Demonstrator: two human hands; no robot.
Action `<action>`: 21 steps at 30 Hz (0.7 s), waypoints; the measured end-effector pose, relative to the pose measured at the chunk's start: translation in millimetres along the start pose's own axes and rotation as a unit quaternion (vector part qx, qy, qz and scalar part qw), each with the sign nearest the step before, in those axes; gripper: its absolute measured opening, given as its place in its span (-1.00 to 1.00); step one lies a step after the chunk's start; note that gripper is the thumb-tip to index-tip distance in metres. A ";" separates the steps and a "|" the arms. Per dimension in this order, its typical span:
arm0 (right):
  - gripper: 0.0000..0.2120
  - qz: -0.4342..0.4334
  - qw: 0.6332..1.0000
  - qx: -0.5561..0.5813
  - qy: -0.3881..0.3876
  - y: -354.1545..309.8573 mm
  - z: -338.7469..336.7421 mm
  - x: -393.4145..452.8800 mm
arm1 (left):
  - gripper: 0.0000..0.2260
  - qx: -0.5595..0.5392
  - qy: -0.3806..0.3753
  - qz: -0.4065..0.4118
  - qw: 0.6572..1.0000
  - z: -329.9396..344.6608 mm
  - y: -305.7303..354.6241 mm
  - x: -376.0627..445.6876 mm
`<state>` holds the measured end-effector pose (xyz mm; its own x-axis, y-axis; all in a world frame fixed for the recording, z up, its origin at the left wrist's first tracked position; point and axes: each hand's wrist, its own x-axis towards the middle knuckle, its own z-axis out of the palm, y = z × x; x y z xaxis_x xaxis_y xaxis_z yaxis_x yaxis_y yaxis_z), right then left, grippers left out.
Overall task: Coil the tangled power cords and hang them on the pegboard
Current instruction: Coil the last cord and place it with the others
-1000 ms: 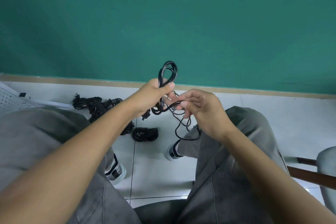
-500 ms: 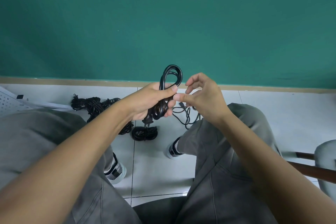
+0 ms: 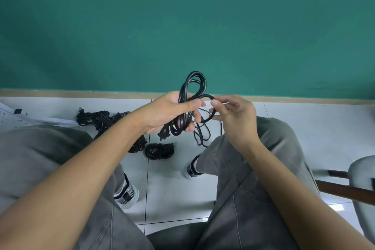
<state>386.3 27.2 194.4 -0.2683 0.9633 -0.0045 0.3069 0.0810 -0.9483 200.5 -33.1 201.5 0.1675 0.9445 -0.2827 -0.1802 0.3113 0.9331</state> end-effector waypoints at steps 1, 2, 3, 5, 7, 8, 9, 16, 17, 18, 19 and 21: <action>-0.87 -0.021 0.999 -0.026 0.020 -1.9 0.1 2.1 | -0.76 0.029 -0.001 -0.002 1.000 0.6 -1.0 0.8; -0.87 -0.047 0.997 -0.054 0.036 -3.7 0.4 3.9 | -0.78 0.053 0.002 -0.002 0.999 0.9 -2.7 1.8; -0.88 -0.078 0.993 -0.081 0.047 -6.3 1.4 4.8 | -0.80 0.071 0.007 -0.002 0.997 0.0 -5.2 2.9; -0.91 -0.137 0.981 -0.125 0.060 -12.3 4.4 6.2 | -0.80 0.085 0.018 -0.003 0.996 -2.6 -10.0 5.3; -0.92 -0.186 0.966 -0.165 0.067 -19.1 7.1 9.7 | -0.69 0.115 0.035 0.004 0.993 -3.1 -12.4 6.0; -0.91 -0.203 0.959 -0.186 0.066 -23.4 8.5 12.3 | -0.63 0.132 0.045 0.011 0.990 -2.3 -12.6 5.5; -0.90 -0.216 0.952 -0.207 0.061 -27.8 10.0 15.1 | -0.59 0.142 0.053 0.017 0.988 -2.3 -13.8 5.6; -0.87 -0.267 0.917 -0.294 -0.039 -58.5 15.1 38.7 | -0.73 0.173 0.067 0.053 0.981 -6.1 -13.4 9.8; -0.88 -0.269 0.916 -0.294 -0.044 -60.2 15.3 42.7 | -0.76 0.153 0.062 0.053 0.985 -5.3 -12.8 8.5; -0.89 -0.273 0.915 -0.294 -0.045 -60.9 15.8 45.7 | -0.80 0.137 0.058 0.052 0.988 -4.6 -11.2 7.2; -0.90 -0.279 0.913 -0.296 -0.044 -60.4 16.6 47.8 | -0.84 0.129 0.055 0.048 0.989 -4.9 -10.7 6.8; -0.92 -0.280 0.915 -0.287 -0.044 -57.5 17.0 51.0 | -0.84 0.136 0.038 0.036 0.989 -4.9 -9.3 5.4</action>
<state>339.4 67.3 243.2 -0.5944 0.7079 0.3815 0.5211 0.7004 -0.4878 198.2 -30.4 190.2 0.0890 0.9716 -0.2193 0.0800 0.2124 0.9739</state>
